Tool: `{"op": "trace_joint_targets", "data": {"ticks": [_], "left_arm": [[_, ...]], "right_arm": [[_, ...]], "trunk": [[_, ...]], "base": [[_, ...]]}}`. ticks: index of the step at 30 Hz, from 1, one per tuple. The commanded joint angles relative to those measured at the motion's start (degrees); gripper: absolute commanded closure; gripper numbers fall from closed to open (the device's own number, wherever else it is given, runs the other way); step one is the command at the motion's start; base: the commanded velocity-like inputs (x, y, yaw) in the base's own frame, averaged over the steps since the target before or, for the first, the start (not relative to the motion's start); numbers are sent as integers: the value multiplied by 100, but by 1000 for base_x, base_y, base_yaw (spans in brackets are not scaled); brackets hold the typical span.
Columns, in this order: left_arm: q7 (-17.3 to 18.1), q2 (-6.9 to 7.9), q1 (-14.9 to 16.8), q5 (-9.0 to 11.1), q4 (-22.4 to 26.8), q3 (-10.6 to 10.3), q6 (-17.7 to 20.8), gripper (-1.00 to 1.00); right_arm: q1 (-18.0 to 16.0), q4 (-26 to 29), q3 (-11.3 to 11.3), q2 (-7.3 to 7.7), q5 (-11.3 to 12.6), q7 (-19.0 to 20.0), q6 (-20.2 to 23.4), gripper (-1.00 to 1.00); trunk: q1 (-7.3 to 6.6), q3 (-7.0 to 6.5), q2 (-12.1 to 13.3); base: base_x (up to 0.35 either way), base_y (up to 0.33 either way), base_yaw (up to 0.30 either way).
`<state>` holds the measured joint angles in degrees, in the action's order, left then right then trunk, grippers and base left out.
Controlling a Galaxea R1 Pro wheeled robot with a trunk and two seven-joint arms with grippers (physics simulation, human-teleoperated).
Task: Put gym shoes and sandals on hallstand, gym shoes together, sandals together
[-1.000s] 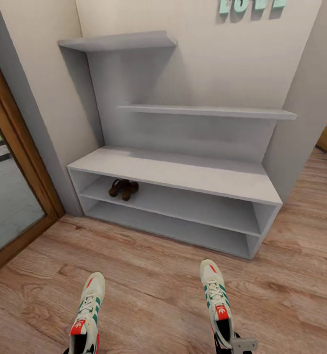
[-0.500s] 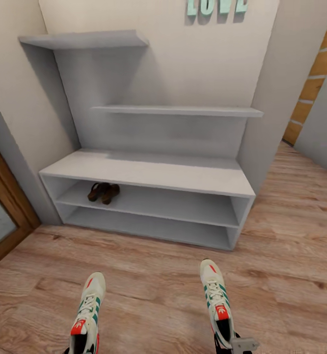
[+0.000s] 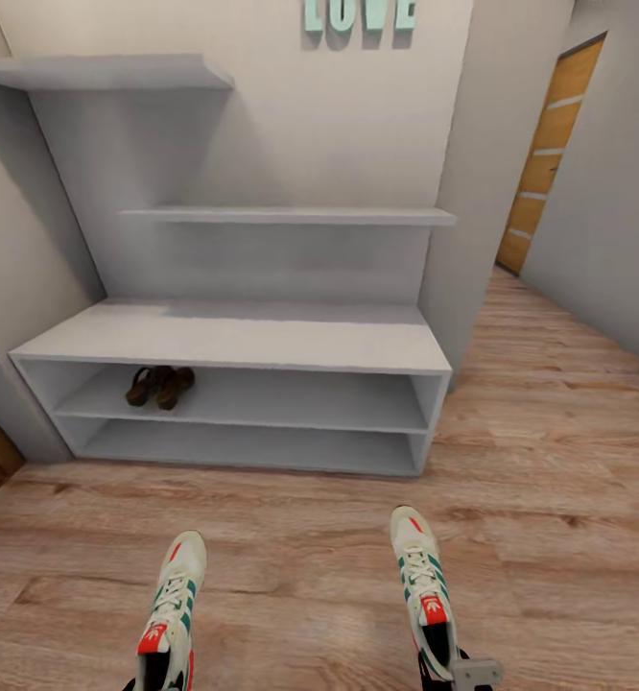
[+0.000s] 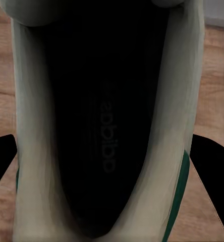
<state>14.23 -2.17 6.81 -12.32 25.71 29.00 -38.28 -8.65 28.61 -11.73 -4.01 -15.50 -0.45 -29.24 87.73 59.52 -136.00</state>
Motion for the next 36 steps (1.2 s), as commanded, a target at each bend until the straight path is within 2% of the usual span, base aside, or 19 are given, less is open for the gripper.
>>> {"op": "trace_joint_targets", "data": {"ticks": [1,8,29,32,33,36], "left_arm": [[27,-5,1,-55,4,47,-19,100],[27,-11,3,-60,1,47,-17,100],[27,-6,1,-58,8,40,-8,100],[14,-10,53,-94,8,29,120,100],[7,-20,77,-174,19,23,265,100],[-2,-43,160,-269,93,15,690,100]], "right_arm": [[-5,-5,-40,-9,-59,-8,-21,100],[-5,-2,-40,-19,-59,-35,-28,100],[-5,61,-47,0,-54,-41,-31,100],[-5,339,-89,141,-46,-62,-23,100],[-5,499,-100,290,-36,-65,-13,100],[-5,649,-229,570,42,-66,9,100]], "trunk": [[-1,5,-2],[-1,5,-2],[-1,5,-2],[-1,5,-2],[-1,5,-2],[-1,5,-2]], "base": [[0,0,-265],[-171,0,-192],[-18,0,-7],[0,0,0],[0,0,0],[0,0,0]]}}
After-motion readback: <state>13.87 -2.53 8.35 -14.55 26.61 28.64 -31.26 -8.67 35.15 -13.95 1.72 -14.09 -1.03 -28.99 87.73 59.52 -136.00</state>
